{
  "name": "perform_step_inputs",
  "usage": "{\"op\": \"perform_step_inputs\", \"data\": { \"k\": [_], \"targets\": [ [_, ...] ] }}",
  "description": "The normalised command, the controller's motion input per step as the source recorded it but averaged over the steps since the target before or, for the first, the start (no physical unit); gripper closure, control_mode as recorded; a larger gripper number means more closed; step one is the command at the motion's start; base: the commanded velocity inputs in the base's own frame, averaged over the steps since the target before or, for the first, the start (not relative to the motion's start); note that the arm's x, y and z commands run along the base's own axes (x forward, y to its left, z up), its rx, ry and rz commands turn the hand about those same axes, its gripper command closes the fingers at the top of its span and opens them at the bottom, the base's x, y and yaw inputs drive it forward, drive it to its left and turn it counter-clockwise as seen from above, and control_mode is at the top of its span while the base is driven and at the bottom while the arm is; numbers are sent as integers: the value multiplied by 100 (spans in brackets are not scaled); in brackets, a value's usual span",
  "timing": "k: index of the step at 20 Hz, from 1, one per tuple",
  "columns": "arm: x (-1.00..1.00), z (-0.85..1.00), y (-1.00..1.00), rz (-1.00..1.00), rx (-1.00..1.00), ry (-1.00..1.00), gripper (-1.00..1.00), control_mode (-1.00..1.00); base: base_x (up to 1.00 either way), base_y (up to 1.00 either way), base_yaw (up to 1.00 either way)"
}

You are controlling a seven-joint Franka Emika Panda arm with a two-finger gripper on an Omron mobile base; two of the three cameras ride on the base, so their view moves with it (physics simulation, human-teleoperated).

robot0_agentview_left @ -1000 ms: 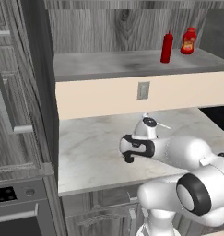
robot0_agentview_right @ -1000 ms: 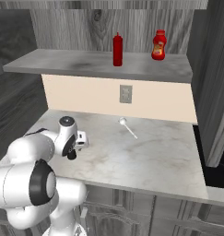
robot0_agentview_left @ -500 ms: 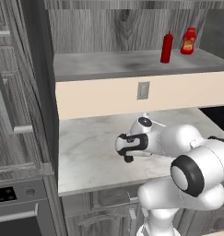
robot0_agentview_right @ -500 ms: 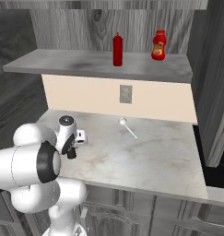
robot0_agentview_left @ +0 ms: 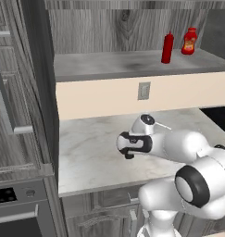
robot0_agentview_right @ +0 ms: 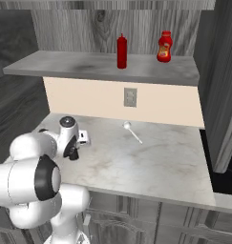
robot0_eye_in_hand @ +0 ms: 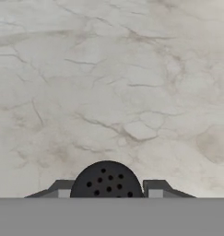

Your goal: Pick the ketchup and shaker from the counter and place them in the cabinet.

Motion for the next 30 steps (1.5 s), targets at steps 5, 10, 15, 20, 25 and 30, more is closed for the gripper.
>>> {"op": "perform_step_inputs", "data": {
  "k": [5,10,15,20,25,30],
  "targets": [
    [-9,71,0,-1,0,-13,100,-100,0,0,0],
    [0,60,0,-6,0,-2,100,-100,0,0,0],
    [0,60,0,-8,0,0,100,-100,0,0,0],
    [0,58,0,-10,0,0,100,-100,0,0,0],
    [-1,61,0,-10,0,0,100,-100,0,0,0],
    [-13,59,0,-11,0,0,100,-100,0,0,0]
  ]
}}
